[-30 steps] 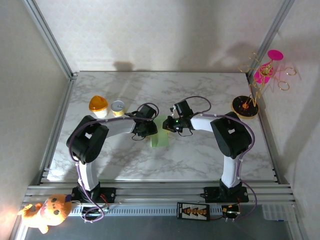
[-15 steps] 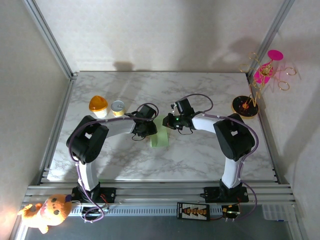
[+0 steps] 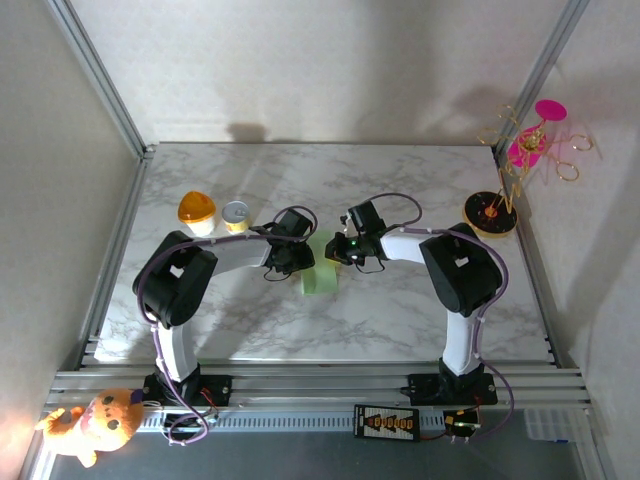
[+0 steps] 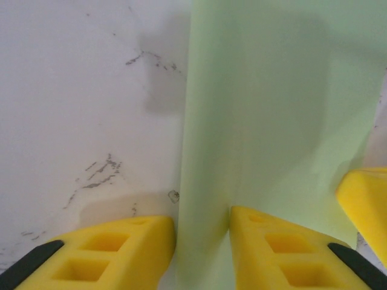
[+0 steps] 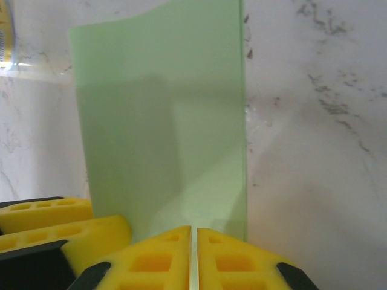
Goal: Fold a paper plane with a square sheet of paper (pick it up from the middle)
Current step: Hold the square sheet of paper at the center of the table.
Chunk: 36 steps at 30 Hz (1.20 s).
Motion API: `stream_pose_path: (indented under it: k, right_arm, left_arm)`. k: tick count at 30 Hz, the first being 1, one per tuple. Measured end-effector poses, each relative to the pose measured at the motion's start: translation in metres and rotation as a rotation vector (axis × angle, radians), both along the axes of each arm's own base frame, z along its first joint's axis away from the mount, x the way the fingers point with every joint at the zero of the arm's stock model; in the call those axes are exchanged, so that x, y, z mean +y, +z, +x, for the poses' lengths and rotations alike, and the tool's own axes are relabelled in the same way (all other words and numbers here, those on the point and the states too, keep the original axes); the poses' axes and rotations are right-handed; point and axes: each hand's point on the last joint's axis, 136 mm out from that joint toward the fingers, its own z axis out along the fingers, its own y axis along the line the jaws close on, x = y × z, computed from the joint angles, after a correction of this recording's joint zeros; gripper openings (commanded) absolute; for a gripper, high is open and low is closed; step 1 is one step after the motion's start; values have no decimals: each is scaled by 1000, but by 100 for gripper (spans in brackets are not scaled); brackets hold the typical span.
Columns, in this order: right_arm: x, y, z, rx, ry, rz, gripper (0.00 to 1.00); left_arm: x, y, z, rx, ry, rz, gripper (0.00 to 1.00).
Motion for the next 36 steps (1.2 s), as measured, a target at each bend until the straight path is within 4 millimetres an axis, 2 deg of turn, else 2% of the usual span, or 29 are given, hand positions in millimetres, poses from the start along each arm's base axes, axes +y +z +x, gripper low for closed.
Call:
stream_pose_path:
  k: [16, 22, 27, 32, 36]
  right_arm:
    - [0, -3, 1, 6, 9, -18, 12]
    - [0, -4, 1, 5, 13, -46, 11]
    - [-1, -5, 2, 9, 16, -69, 10]
    - [-2, -6, 2, 7, 19, -81, 9]
    - [-2, -6, 2, 6, 19, -82, 8]
  left_arm:
    - [0, 0, 0, -2, 0, 0, 38]
    - [-5, 12, 3, -17, -6, -21, 45]
    - [-5, 18, 4, -22, -5, -19, 47]
    - [15, 24, 8, -38, 42, 43, 41]
    - [14, 42, 14, -72, 56, -5, 34]
